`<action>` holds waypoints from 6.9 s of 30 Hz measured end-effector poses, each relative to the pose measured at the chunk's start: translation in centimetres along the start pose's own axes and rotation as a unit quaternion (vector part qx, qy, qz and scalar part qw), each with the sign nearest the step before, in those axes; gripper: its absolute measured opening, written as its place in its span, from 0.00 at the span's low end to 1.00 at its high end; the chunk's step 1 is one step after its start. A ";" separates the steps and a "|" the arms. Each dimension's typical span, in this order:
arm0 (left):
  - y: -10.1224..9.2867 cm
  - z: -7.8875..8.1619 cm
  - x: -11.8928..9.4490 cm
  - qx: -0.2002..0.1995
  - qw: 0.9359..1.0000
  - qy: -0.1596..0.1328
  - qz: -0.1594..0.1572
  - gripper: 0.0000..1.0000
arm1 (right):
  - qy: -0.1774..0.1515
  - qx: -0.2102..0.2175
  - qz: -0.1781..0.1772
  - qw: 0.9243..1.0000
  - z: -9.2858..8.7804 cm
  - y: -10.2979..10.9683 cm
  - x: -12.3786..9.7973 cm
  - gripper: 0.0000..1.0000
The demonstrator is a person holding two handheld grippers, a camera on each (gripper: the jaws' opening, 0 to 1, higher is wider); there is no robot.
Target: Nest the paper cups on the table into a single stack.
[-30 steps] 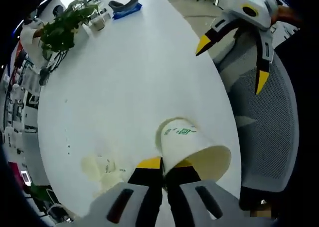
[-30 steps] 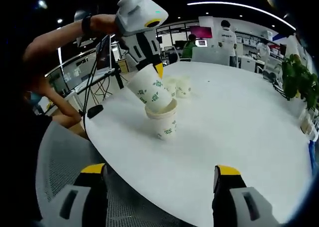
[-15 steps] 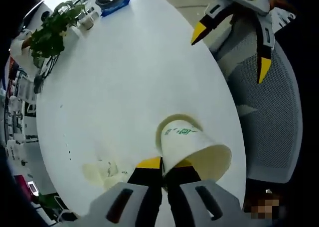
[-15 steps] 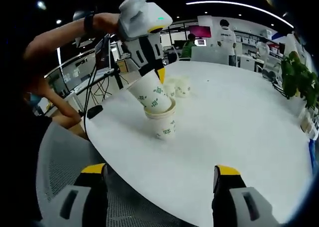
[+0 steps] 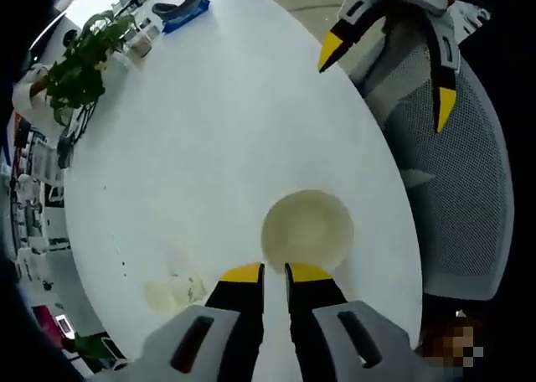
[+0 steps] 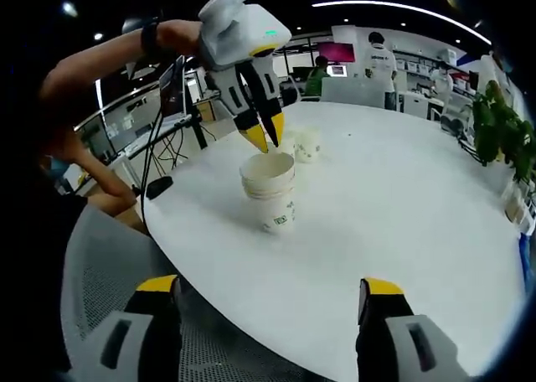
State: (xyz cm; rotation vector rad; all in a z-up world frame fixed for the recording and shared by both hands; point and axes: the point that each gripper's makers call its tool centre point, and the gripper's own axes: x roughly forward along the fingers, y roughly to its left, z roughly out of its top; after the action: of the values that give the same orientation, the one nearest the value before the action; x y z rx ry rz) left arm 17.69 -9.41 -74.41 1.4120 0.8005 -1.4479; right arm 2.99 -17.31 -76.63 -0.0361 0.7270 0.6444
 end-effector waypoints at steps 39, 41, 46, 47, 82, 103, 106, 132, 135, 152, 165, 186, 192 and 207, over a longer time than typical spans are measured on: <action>4.8 -10.1 -5.2 -0.190 0.964 -0.113 0.146 0.39 | 0.010 -0.003 -0.004 1.000 -0.1 0.2 -0.1 0.89; 5.0 -10.3 -5.2 -0.208 0.959 -0.122 0.148 0.41 | 0.011 -0.005 -0.003 1.000 -0.2 0.2 -0.1 0.89; 5.6 -10.3 -5.1 -0.262 0.939 -0.169 0.146 0.41 | 0.012 -0.002 -0.004 1.000 -0.3 0.1 0.0 0.89; 5.6 -10.3 -5.1 -0.261 0.939 -0.169 0.146 0.41 | 0.012 -0.001 -0.005 1.000 -0.3 0.0 0.0 0.89; 6.0 -10.2 2.8 -0.318 0.932 -0.143 0.093 0.33 | 0.020 0.017 -0.013 1.000 -0.8 -0.9 0.4 0.88; 6.2 -10.6 6.7 -0.316 0.941 -0.103 0.070 0.17 | 0.016 0.018 -0.016 1.000 -0.7 -0.8 0.4 0.88; 6.5 -10.7 6.7 -0.328 0.936 -0.103 0.075 0.06 | 0.018 0.017 -0.015 1.000 -0.7 -0.8 0.5 0.88; 4.6 -11.3 2.8 -0.315 0.937 -0.121 0.084 0.00 | 0.025 0.001 -0.008 1.000 -1.2 -0.4 0.7 0.87; 4.0 -11.0 2.0 -0.310 0.939 -0.122 0.085 0.00 | 0.023 0.002 -0.010 1.000 -1.1 -0.5 0.7 0.87; 3.5 -6.5 -3.0 -0.282 0.939 -0.161 0.116 0.00 | 0.019 0.000 -0.020 1.000 -0.6 -0.4 0.5 0.86; 1.8 -2.5 -5.8 -0.243 0.948 -0.175 0.107 0.00 | 0.015 0.000 -0.024 1.000 -0.4 -0.4 0.5 0.85; -2.1 2.9 -5.0 -0.180 0.966 -0.175 0.056 0.00 | 0.011 0.003 -0.024 1.000 -0.3 -0.4 0.4 0.85; -3.2 3.7 -4.5 -0.169 0.970 -0.172 0.044 0.00 | 0.010 0.002 -0.023 1.000 -0.4 -0.5 0.4 0.85; -4.4 4.2 -3.1 -0.167 0.971 -0.167 0.026 0.00 | 0.011 0.001 -0.022 1.000 -0.7 -0.5 0.6 0.84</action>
State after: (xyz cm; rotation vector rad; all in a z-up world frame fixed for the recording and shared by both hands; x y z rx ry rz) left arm 11.80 -11.19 -71.52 0.8993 0.7421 -1.3870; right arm 3.22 -17.60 -77.60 -0.0568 0.7462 0.6025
